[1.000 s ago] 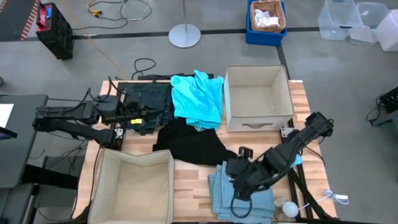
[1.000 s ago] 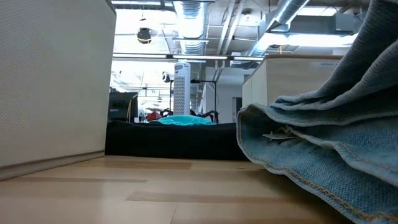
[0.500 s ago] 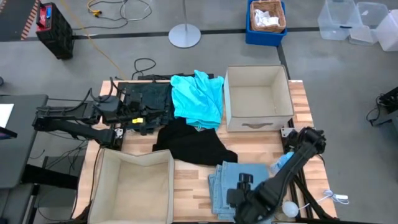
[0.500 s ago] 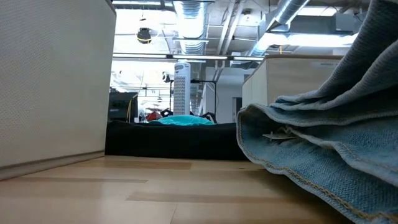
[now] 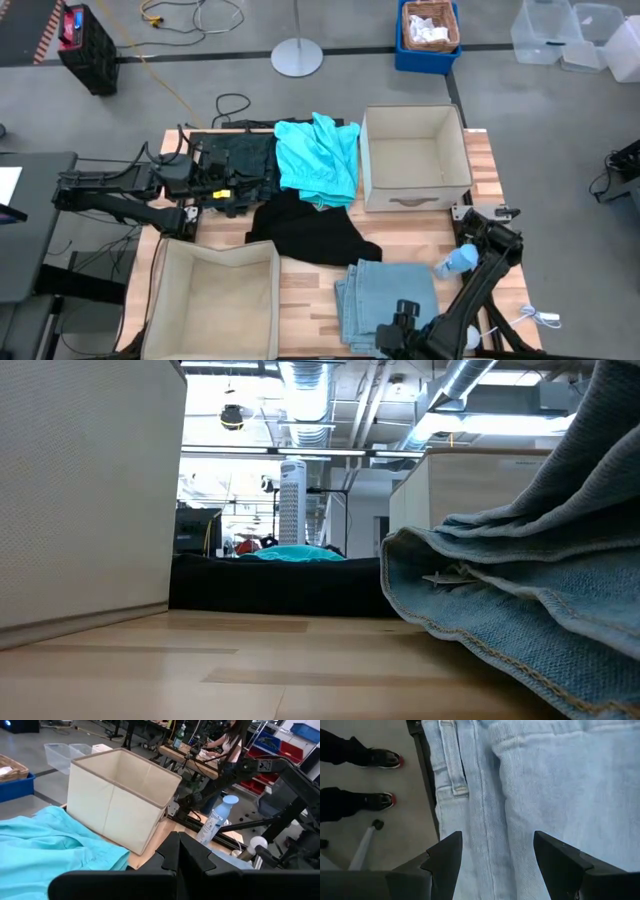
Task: Sort clothes
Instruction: Put the blue pants into the top laundry bin
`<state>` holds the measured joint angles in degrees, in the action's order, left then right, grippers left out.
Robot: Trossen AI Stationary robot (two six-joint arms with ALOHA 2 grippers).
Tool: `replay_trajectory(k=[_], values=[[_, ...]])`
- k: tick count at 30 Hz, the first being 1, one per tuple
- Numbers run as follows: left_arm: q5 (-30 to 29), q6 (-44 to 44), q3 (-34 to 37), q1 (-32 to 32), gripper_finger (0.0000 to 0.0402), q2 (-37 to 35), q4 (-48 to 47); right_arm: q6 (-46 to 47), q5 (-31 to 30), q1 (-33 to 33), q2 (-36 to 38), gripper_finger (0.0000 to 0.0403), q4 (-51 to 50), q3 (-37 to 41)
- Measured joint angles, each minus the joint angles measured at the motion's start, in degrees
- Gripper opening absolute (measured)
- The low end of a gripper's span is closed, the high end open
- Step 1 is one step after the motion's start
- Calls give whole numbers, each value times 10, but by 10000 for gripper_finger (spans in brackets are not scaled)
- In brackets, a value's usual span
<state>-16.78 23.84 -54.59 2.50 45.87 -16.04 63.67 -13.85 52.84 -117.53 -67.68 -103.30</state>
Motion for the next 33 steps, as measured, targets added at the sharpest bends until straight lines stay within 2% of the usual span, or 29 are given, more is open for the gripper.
replay_trajectory(k=[10,22,27,33], values=[[0,0,0,0,0,0,0,5,0,-4,-64,260,-38,0],[0,7,0,0,0,0,-1,-20,6,-28,-125,255,-27,-2],[0,12,0,0,0,0,-9,-29,0,-36,-126,205,-22,2],[0,30,0,0,0,0,-29,-41,-4,-42,-125,92,-17,3]])
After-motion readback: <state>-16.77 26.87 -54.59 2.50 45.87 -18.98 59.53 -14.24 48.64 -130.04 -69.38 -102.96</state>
